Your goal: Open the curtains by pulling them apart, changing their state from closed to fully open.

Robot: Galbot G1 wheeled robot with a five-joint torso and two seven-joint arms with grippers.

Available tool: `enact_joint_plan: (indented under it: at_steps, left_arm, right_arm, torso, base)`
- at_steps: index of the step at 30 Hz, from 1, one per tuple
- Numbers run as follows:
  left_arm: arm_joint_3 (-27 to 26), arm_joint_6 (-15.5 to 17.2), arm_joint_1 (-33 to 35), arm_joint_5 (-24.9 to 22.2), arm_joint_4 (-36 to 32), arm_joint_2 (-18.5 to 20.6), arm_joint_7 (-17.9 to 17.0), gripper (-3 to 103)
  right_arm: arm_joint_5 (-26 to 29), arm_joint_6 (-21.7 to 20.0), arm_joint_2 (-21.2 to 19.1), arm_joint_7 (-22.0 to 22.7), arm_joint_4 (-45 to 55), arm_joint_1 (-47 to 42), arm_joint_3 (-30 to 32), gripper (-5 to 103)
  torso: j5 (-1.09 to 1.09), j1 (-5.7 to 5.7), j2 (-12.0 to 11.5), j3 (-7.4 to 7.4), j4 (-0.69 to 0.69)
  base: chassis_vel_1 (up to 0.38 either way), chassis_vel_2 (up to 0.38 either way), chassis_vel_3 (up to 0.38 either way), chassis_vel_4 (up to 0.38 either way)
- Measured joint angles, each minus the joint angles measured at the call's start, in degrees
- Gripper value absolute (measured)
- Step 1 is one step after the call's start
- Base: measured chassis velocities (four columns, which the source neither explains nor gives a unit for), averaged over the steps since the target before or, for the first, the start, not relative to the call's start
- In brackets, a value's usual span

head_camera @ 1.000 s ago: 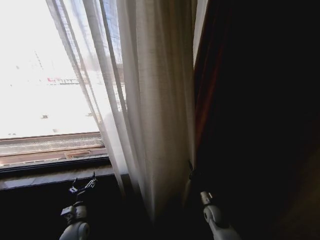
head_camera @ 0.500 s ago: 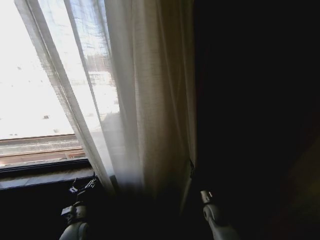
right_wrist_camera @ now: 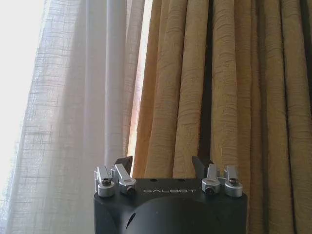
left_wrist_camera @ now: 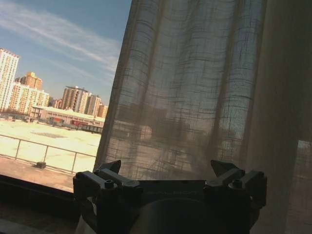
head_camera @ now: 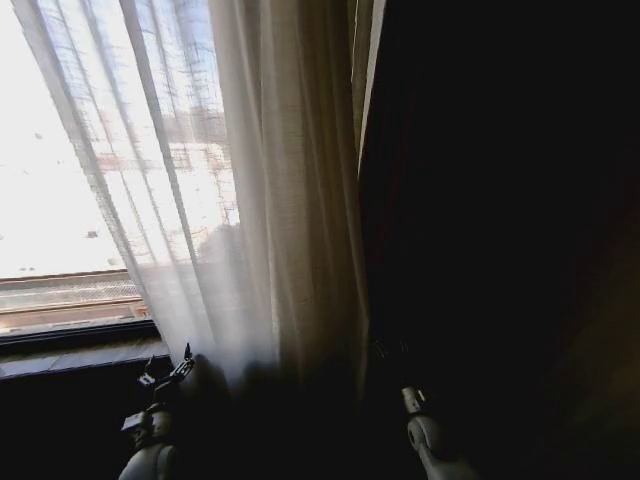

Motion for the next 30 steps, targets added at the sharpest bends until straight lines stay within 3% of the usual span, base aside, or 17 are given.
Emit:
enact_joint_plan:
  at_steps: [1,5,8,20,30]
  left_arm:
    - [0.00,0.00,0.00,0.00,0.00,0.00,0.00,100]
    - [0.00,0.00,0.00,0.00,0.00,0.00,0.00,100]
    - [0.00,0.00,0.00,0.00,0.00,0.00,0.00,100]
    - [0.01,0.00,0.00,0.00,0.00,0.00,0.00,100]
    - [0.01,0.00,0.00,0.00,0.00,-0.01,0.00,100]
  right_arm:
    - [0.00,0.00,0.00,0.00,0.00,0.00,0.00,67]
    - [-2.69,-0.34,0.32,0.06,1.00,-1.35,0.03,88]
    - [-3.80,-0.86,0.82,1.42,1.50,-1.57,-0.17,97]
    - [-5.35,-2.20,1.06,1.37,4.65,-2.52,-1.30,100]
    - [-6.03,-1.96,2.10,1.62,5.85,-3.55,-2.30,100]
  torso:
    - [0.00,0.00,0.00,0.00,0.00]
    - [0.00,0.00,0.00,0.00,0.00]
    - [0.00,0.00,0.00,0.00,0.01]
    - [0.00,0.00,0.00,0.00,0.01]
    - [-0.02,0.00,0.00,0.00,0.02]
  base:
    - [0.000,0.000,0.000,0.000]
    - [0.000,0.000,0.000,0.000]
    - [0.000,0.000,0.000,0.000]
    - [0.045,0.042,-0.043,-0.046]
    - [0.217,0.211,-0.212,-0.214]
